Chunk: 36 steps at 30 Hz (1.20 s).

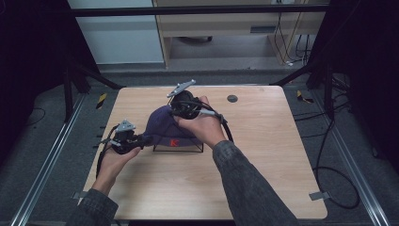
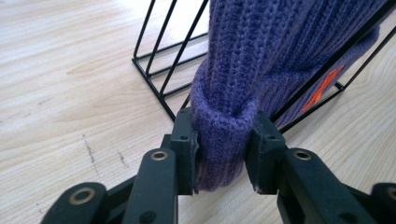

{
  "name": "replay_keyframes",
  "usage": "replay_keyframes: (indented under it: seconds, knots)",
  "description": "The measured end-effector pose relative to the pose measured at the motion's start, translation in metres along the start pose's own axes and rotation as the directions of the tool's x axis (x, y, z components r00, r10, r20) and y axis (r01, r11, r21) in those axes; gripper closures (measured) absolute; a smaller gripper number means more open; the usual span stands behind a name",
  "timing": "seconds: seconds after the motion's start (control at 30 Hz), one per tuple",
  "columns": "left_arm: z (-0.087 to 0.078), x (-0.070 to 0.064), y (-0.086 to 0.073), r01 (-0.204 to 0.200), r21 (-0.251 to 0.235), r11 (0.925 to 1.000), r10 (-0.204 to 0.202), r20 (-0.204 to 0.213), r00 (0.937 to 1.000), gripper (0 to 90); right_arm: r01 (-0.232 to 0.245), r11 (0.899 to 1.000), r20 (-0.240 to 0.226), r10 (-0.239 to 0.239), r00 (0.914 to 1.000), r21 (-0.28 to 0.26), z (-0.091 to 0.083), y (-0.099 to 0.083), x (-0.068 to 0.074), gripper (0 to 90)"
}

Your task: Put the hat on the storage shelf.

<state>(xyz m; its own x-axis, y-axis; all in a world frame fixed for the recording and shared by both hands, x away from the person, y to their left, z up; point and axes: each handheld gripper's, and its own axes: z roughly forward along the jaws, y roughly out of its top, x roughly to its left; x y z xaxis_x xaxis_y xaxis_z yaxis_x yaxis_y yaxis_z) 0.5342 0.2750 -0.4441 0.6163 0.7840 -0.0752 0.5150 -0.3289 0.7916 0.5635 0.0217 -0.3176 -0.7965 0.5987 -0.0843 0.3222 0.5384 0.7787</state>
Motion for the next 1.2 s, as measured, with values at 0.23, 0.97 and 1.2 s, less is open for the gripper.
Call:
replay_keyframes:
  seconds: [0.23, 0.97, 1.2]
  knots:
    - [0.0, -0.002, -0.007, 0.015, -0.01, 0.9998, -0.015, -0.005, 0.9999, 59.8, -0.004, 1.0, 0.004, 0.004, 1.0, 0.012, 0.002, 0.0, 0.001, 77.4]
    - [-0.017, 0.006, -0.023, 0.065, -0.049, 0.9967, -0.071, -0.151, 0.9859, 39.8, -0.032, 0.999, 0.001, 0.032, 0.9995, -0.025, -0.01, -0.001, -0.001, 73.8]
    - [-0.019, 0.011, -0.029, 0.081, -0.023, 0.9964, -0.084, -0.19, 0.9782, 23.0, -0.029, 0.999, -0.006, 0.029, 0.9996, -0.039, -0.016, -0.003, 0.003, 70.1]
